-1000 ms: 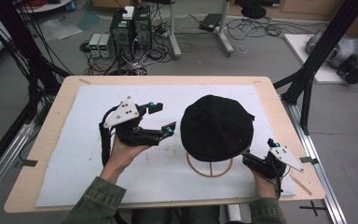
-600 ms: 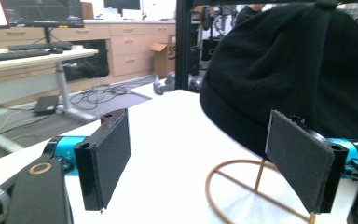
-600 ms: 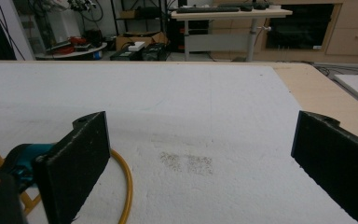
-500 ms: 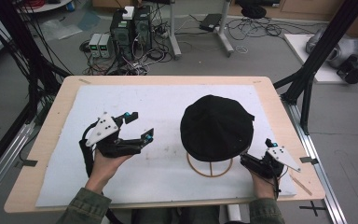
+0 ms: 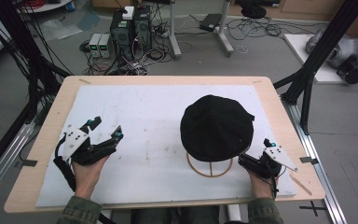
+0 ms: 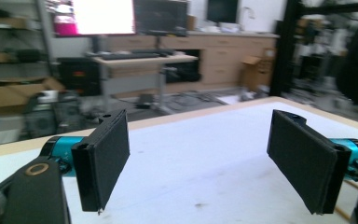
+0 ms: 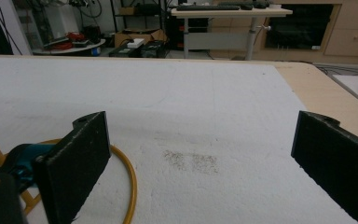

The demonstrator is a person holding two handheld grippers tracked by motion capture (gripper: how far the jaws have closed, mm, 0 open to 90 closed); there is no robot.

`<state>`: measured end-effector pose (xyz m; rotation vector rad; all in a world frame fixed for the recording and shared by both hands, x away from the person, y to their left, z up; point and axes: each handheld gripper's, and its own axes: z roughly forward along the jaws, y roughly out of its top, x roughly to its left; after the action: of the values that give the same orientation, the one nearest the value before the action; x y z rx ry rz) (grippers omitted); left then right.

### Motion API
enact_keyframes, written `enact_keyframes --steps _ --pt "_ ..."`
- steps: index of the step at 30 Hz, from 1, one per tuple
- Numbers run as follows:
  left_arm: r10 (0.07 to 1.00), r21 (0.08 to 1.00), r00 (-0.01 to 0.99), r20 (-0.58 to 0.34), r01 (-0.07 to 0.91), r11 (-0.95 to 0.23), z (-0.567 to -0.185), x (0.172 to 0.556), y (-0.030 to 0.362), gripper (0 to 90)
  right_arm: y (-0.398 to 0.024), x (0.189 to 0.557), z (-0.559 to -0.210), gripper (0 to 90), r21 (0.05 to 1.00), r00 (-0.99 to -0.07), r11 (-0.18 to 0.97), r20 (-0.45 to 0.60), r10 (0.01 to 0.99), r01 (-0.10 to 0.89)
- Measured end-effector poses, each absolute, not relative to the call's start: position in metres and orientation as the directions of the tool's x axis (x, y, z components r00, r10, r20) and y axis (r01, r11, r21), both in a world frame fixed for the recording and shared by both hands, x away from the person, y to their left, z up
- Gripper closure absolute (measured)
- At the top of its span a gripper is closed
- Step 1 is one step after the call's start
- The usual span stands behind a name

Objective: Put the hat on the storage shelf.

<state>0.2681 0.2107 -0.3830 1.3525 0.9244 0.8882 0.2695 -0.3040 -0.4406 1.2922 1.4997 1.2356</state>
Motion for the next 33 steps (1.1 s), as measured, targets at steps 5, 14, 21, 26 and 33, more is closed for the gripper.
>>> enact_keyframes --steps 5,14,21,26,33 --pt "0.948 0.998 0.314 -0.057 -0.005 0.062 -0.395 0.263 0.227 21.1 -0.303 0.268 -0.441 3.6 0.979 -0.177 0.017 0.02 0.984 0.205" --pt "0.981 0.999 0.193 -0.027 -0.027 0.032 -0.416 0.261 0.254 20.9 -0.308 0.268 -0.444 3.6 0.98 -0.159 0.024 0.008 0.987 0.196" --pt "0.997 0.999 0.072 -0.014 -0.046 0.017 -0.426 0.256 0.261 21.1 -0.308 0.267 -0.446 3.6 0.978 -0.097 0.022 -0.001 0.995 0.208" --pt "1.0 1.0 0.03 0.007 -0.029 -0.006 -0.427 0.25 0.264 21.2 -0.309 0.266 -0.448 3.6 0.979 -0.082 0.01 0.006 0.997 0.201" --pt "1.0 1.0 0.019 0.001 -0.011 -0.001 -0.431 0.247 0.268 21.1 -0.311 0.264 -0.448 3.6 0.98 -0.075 -0.021 0.036 0.996 0.195"
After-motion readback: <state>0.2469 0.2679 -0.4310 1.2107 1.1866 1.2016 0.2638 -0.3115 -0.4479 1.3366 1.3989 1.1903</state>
